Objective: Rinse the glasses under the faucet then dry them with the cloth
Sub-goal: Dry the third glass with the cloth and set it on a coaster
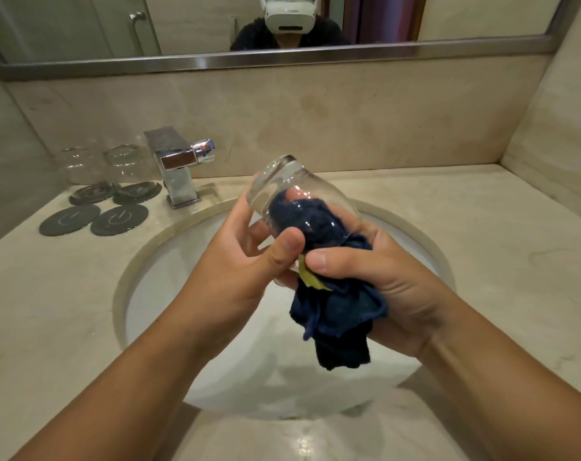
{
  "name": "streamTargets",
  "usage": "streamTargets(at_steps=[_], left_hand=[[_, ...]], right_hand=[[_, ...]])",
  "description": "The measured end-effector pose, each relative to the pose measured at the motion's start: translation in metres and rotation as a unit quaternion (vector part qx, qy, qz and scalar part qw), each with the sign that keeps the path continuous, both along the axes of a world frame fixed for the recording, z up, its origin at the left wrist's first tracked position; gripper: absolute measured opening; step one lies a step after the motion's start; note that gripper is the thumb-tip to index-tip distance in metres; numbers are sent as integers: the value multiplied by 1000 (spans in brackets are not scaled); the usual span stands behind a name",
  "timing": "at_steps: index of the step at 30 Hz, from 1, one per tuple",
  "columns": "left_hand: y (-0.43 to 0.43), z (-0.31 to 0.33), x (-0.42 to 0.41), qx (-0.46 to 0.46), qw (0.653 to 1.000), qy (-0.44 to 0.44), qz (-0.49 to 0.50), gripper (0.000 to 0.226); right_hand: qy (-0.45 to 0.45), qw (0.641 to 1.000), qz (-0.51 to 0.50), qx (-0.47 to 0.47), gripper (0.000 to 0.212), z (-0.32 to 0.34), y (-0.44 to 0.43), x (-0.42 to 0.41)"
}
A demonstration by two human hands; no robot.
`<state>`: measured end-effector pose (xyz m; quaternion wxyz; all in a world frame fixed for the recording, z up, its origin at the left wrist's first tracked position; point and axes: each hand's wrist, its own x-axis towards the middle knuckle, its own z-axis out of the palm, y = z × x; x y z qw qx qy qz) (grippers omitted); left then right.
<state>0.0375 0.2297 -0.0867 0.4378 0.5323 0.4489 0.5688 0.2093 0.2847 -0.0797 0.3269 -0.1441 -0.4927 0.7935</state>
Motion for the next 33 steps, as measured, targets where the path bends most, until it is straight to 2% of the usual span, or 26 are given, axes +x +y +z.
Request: streamTargets(at_steps=[3,4,9,11,15,18,21,25,27,30,33], left_hand=[[-1,-2,-1,-10,1000,4,-14,80],[-1,-2,-1,-22,1000,2,-12,79],[1,-6,3,-40,999,4,18,106],[2,-7,0,-36,999,1,20,104],[1,-4,-4,-20,1000,11,1,99],[2,-3,-5,-12,1000,0,6,108],[3,-5,-5,-30,999,-10,-4,117],[0,-4,-2,-55,998,17,-3,111],[1,-5,-2,-61,998,12,0,112],[1,-5,-3,-42,999,14,-7,98],[0,-4,-6,-25,999,14,-23,88]], right_hand=[[-14,999,-27,9,52,0,1,0],[-25,999,-41,22,51,0,1,0],[-130,975,-88,157,53,-1,-5,-3],[-125,980,-64,139,56,0,-5,-2],[-57,997,-15,46,56,0,-1,0],[-32,999,-18,11,55,-2,1,0],[-39,998,-45,25,51,-1,2,0],[-108,981,-82,140,48,1,-3,0],[-136,972,-94,168,51,1,-5,-1],[-142,974,-79,157,53,3,-6,-2],[-88,992,-42,76,52,2,-4,-1]])
